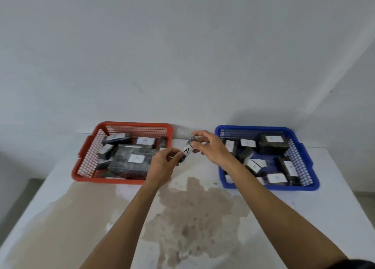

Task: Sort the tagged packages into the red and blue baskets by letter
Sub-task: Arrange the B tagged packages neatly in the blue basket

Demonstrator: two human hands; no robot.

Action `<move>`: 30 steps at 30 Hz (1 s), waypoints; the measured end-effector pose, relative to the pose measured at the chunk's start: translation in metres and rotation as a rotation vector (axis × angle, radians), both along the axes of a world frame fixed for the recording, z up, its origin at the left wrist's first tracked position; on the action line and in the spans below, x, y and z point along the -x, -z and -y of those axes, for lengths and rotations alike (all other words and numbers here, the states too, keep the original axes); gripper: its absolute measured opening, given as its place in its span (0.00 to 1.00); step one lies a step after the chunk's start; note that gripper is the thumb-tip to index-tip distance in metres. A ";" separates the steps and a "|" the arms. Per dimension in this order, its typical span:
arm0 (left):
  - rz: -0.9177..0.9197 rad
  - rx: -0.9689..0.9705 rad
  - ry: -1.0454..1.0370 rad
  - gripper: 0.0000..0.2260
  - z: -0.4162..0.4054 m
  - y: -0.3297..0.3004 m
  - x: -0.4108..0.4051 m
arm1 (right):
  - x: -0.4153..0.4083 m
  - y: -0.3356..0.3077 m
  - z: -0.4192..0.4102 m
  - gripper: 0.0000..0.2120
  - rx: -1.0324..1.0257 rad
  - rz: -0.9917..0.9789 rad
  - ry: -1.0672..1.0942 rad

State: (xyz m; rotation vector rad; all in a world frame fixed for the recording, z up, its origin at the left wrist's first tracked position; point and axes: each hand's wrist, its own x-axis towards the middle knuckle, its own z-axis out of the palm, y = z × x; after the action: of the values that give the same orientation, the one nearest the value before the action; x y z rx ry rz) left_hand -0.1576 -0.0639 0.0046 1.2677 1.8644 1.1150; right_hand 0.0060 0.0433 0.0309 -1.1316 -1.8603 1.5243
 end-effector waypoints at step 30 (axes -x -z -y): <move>-0.906 0.496 -0.068 0.15 0.074 0.073 0.256 | 0.151 0.124 0.057 0.28 -0.146 0.516 0.188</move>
State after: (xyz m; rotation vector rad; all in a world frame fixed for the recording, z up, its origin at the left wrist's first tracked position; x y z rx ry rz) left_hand -0.4134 -0.1374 -0.0681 1.5214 2.6051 0.0047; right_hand -0.1453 -0.0139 -0.0929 -1.6892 -2.0683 1.0356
